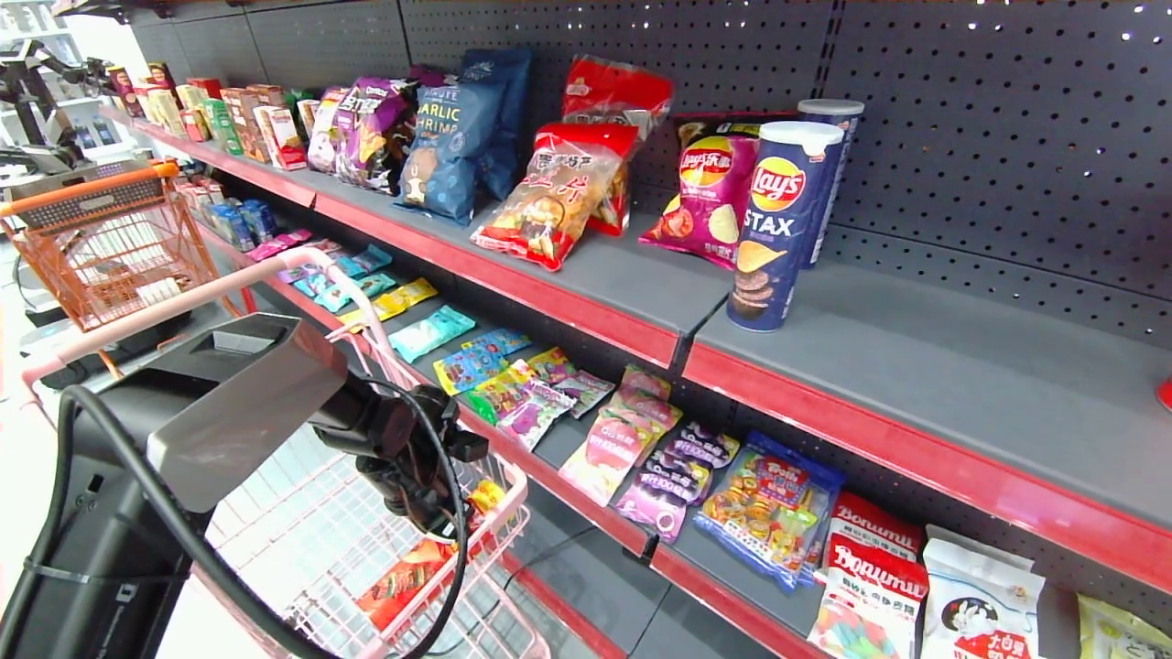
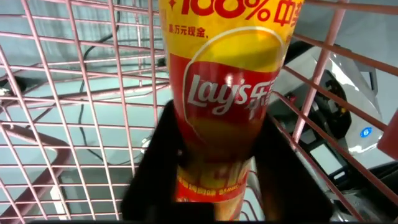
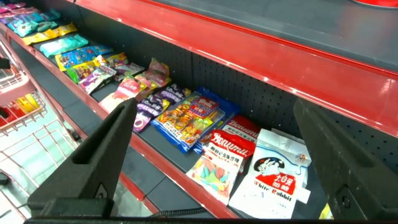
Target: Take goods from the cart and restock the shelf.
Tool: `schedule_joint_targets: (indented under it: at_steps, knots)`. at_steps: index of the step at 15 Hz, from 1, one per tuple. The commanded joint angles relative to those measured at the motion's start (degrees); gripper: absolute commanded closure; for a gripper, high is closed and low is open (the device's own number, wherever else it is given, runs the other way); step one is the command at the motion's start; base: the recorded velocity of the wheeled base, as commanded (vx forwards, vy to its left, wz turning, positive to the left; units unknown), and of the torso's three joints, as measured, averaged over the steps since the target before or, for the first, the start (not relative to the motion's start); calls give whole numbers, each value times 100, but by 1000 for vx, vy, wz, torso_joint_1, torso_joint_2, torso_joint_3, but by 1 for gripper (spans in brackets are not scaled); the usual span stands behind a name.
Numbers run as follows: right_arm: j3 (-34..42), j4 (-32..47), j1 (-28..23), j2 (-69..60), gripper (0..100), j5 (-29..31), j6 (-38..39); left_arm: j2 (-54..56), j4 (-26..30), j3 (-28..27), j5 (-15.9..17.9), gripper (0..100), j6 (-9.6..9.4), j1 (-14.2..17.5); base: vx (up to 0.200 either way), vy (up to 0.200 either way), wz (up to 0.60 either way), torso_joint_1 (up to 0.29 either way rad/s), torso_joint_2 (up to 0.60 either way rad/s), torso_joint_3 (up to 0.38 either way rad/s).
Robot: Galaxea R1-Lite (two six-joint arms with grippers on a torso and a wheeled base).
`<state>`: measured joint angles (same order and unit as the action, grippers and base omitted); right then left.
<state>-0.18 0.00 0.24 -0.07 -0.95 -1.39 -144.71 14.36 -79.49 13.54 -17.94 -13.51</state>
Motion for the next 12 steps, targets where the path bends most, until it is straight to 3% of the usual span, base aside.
schedule_joint_targets:
  at_steps: [1, 6, 9, 12]
  knots:
    - [1, 0, 2, 7, 0, -2, -2, -22, 32, -13, 43, 100, 10, 6, 0, 0, 0, 0, 0, 0]
    - [1, 9, 2, 7, 0, -10, -2, 260, 5, 224, 52, 100, -16, 6, 0, 0, 0, 0, 0, 0]
    - [1, 9, 2, 7, 0, -10, 16, 1094, -3, 382, 61, 100, 19, 120, 0, 0, 0, 0, 0, 0]
    - [1, 9, 2, 7, 0, -10, 7, 2589, -39, 918, 96, 100, 116, 340, 0, 0, 0, 0, 0, 0]
